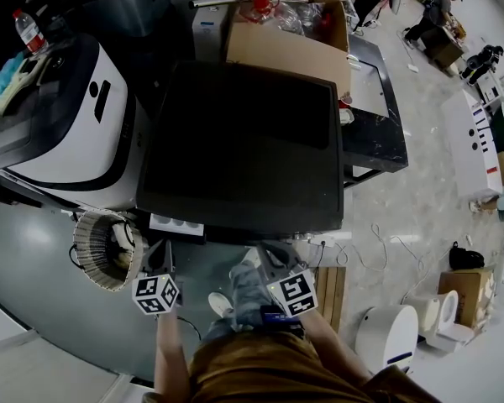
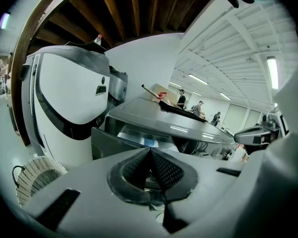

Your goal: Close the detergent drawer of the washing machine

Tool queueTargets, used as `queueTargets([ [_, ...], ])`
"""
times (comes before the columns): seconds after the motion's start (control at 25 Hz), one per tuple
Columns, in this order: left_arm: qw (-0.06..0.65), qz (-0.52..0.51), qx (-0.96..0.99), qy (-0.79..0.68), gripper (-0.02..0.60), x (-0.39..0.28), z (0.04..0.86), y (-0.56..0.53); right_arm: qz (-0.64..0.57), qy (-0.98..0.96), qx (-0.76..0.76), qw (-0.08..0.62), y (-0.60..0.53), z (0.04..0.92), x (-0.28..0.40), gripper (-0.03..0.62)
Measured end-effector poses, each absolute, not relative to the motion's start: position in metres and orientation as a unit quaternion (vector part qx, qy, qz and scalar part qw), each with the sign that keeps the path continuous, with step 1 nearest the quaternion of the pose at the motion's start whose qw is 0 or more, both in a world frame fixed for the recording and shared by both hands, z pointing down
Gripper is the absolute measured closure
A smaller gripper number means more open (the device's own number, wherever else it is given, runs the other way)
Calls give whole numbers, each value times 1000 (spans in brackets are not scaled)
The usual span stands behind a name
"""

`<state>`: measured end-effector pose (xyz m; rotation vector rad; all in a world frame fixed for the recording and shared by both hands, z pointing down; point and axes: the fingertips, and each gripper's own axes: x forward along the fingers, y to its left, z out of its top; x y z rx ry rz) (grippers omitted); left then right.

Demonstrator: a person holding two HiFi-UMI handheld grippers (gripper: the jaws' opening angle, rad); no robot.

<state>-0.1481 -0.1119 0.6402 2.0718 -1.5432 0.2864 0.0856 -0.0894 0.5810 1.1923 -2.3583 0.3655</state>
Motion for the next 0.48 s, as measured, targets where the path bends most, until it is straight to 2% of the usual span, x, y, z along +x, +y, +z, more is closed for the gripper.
queueTargets([
  [0.48, 264, 104, 775, -565, 557, -143, 642, -133, 134, -865, 415, 247, -97, 590, 77, 582],
])
